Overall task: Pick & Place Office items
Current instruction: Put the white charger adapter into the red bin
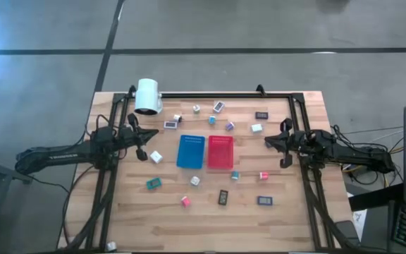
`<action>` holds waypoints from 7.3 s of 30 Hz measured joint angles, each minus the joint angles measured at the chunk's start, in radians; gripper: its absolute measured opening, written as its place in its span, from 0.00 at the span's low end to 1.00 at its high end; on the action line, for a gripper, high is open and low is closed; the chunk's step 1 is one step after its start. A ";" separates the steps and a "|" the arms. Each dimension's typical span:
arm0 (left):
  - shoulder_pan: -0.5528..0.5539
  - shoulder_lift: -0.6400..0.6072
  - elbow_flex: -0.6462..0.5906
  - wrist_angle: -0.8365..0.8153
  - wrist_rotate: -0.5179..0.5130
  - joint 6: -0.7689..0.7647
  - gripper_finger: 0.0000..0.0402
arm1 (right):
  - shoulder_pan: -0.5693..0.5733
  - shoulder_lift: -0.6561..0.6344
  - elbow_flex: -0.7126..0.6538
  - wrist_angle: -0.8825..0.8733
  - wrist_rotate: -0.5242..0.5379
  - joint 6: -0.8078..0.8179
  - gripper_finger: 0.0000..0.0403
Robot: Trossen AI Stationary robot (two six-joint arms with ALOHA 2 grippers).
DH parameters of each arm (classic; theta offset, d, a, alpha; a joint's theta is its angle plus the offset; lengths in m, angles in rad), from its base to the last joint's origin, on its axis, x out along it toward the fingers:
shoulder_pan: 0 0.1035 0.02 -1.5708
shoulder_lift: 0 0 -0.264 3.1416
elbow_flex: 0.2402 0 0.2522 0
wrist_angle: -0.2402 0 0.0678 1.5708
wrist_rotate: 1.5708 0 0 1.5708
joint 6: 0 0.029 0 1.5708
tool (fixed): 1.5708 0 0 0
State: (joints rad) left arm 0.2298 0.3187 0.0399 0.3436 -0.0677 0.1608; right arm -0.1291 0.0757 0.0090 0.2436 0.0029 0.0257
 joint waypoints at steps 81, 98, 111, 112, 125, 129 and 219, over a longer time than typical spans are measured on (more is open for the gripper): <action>0.000 0.013 0.000 0.030 0.000 -0.046 0.02 | 0.000 0.013 0.000 0.000 0.052 0.042 0.02; 0.000 0.013 0.000 0.030 0.000 -0.053 0.02 | 0.000 0.013 0.000 0.000 0.052 0.042 0.02; 0.000 0.013 0.000 0.030 0.000 -0.057 0.02 | 0.000 0.039 0.001 0.094 0.051 0.076 0.02; 0.000 0.013 0.000 0.030 0.000 -0.057 0.02 | 0.000 0.044 0.001 0.107 0.051 0.074 0.02; 0.000 0.013 0.000 0.030 0.000 -0.057 0.02 | 0.000 0.155 0.027 0.286 0.095 -0.027 0.02; 0.000 0.013 0.000 0.030 0.000 -0.056 0.02 | 0.000 0.217 0.067 0.282 0.114 -0.025 0.02; 0.000 0.013 -0.008 0.030 -0.005 -0.022 0.02 | -0.532 1.344 0.935 -1.090 -0.133 -0.374 0.06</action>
State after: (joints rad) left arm 0.2298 0.3321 0.0315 0.3733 -0.0723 0.1387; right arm -0.6613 1.4201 0.9438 -0.8467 -0.1299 -0.3484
